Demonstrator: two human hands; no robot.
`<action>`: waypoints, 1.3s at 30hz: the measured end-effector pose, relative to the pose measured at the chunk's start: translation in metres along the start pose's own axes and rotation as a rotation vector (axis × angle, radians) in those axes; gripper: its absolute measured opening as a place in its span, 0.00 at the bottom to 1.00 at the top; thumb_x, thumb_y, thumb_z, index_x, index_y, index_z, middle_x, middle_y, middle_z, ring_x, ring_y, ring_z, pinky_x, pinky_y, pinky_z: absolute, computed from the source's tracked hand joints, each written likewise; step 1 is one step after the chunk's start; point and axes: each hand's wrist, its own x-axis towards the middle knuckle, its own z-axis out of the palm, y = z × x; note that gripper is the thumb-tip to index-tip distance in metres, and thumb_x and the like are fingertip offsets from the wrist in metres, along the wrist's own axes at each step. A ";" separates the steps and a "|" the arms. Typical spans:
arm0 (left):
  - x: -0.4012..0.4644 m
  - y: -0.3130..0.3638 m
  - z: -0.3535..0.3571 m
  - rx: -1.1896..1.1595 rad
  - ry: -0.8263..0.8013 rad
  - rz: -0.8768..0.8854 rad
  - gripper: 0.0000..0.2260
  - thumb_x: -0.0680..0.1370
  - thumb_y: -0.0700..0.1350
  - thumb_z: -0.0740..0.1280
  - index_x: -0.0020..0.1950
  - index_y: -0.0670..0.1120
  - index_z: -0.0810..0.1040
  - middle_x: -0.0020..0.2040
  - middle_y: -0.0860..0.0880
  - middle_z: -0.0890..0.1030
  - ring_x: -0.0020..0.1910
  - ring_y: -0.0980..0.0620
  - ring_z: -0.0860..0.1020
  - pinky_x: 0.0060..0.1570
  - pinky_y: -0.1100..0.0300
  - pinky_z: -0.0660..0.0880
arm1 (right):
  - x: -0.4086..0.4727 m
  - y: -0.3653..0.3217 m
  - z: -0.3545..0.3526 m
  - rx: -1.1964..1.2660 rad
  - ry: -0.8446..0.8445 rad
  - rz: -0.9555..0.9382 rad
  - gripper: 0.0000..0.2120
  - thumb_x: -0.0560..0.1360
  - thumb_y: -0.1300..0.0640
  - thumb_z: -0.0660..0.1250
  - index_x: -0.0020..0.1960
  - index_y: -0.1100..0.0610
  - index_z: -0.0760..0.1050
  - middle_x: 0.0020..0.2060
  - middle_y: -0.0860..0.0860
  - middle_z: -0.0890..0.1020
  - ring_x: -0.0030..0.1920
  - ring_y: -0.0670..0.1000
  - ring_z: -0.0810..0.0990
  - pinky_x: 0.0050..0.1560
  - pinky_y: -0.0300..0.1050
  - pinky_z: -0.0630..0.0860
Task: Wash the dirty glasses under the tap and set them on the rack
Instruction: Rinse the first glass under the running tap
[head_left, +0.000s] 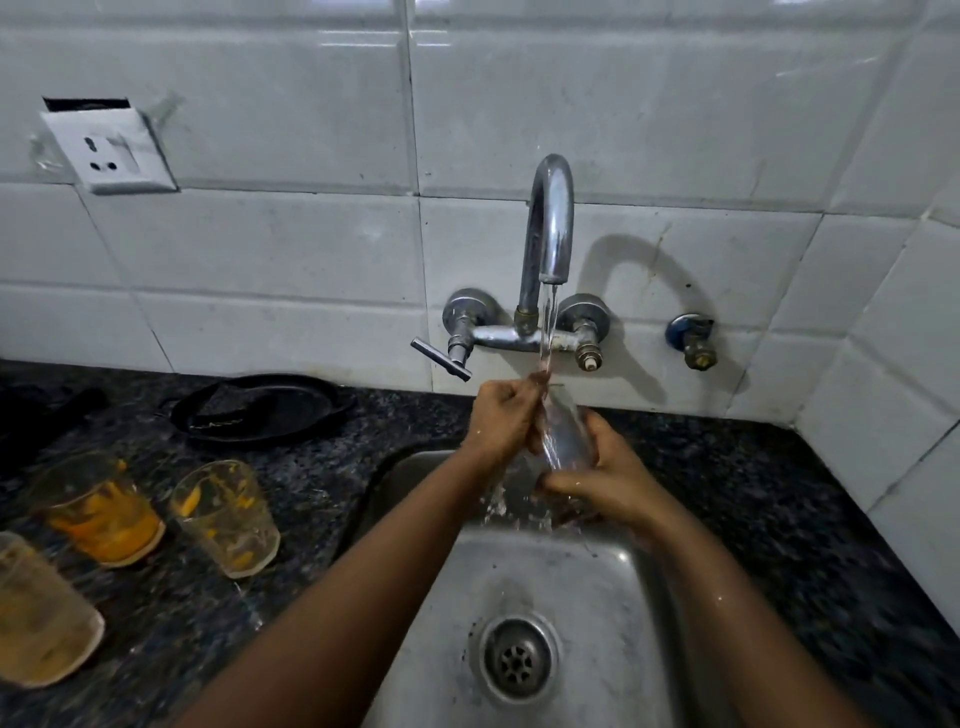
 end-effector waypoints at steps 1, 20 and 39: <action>0.002 -0.002 0.004 0.119 0.012 -0.048 0.21 0.78 0.55 0.61 0.31 0.42 0.76 0.28 0.45 0.76 0.25 0.50 0.75 0.34 0.58 0.76 | 0.000 -0.003 0.011 -0.383 0.109 -0.034 0.43 0.65 0.58 0.75 0.72 0.49 0.55 0.59 0.54 0.76 0.53 0.57 0.79 0.49 0.50 0.79; 0.020 -0.008 -0.054 -0.082 0.383 -0.252 0.16 0.76 0.54 0.63 0.49 0.40 0.75 0.39 0.42 0.79 0.30 0.51 0.76 0.29 0.61 0.71 | 0.021 0.008 0.011 0.241 -0.033 -0.131 0.37 0.59 0.71 0.76 0.62 0.51 0.68 0.54 0.49 0.78 0.53 0.48 0.78 0.42 0.37 0.74; 0.004 -0.047 -0.046 0.081 0.311 -0.275 0.08 0.79 0.44 0.59 0.54 0.41 0.71 0.45 0.42 0.78 0.44 0.42 0.79 0.42 0.55 0.77 | -0.003 -0.030 -0.010 -0.731 0.029 -0.268 0.37 0.55 0.56 0.79 0.60 0.45 0.67 0.57 0.45 0.75 0.56 0.50 0.75 0.51 0.51 0.77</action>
